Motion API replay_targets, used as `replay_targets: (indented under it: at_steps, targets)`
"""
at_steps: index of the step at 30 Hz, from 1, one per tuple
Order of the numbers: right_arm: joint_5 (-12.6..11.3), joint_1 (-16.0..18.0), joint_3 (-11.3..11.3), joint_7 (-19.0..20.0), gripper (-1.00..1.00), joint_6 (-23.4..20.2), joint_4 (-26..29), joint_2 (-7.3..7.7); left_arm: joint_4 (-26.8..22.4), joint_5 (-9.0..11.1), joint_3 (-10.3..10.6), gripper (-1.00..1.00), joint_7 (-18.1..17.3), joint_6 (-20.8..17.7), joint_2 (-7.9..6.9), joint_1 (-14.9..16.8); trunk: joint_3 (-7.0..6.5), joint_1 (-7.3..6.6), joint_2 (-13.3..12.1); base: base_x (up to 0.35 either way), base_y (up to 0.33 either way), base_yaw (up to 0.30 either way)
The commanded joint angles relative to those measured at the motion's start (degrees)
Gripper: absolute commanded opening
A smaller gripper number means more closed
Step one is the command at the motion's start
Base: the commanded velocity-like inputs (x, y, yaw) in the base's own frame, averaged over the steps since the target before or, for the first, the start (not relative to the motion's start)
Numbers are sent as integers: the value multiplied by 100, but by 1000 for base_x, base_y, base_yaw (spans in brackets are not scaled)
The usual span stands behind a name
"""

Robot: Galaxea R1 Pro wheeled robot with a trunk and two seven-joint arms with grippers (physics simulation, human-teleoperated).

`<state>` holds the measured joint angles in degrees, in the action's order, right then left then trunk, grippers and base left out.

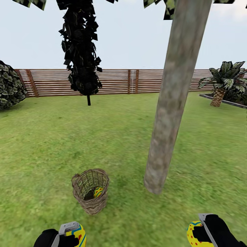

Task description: Take the three Easter eggs out of the wicker basket on the lawn in the garden, then place them on the lawn next to a single tree (choose any tree) so that all three eggs are next to the same tree and none are left in the basket.

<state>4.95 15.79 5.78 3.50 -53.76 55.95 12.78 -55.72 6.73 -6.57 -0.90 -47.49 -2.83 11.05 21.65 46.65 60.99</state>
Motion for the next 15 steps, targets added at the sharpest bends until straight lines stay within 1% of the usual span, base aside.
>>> replay_targets:
  at_steps: [1, 3, 6, 13, 15]
  targets:
    - [50, 3, 2, 37, -100, -21, 4, -2, -10, 22, -11, -100, -7, -32, 2, 3, 7, 0, 4, 0, -347, 0]
    - [50, 3, 2, 37, -100, -21, 0, -3, -9, 19, -11, -100, -6, -32, 7, 3, 7, 0, 4, 0, -347, 98]
    - [50, 3, 2, 37, -100, -21, -5, -2, -9, 13, -9, -100, 0, -28, 50, 3, 7, 0, 4, 0, -347, 232]
    - [50, 3, 2, 37, -100, -21, -5, 5, -9, 7, -10, -100, -7, -31, 62, 3, 7, 0, 4, 0, -347, 252]
    - [47, 3, 2, 37, -100, -21, -5, 5, -9, 8, -9, -100, -7, -30, 63, 3, 7, 0, 4, 0, -347, 126]
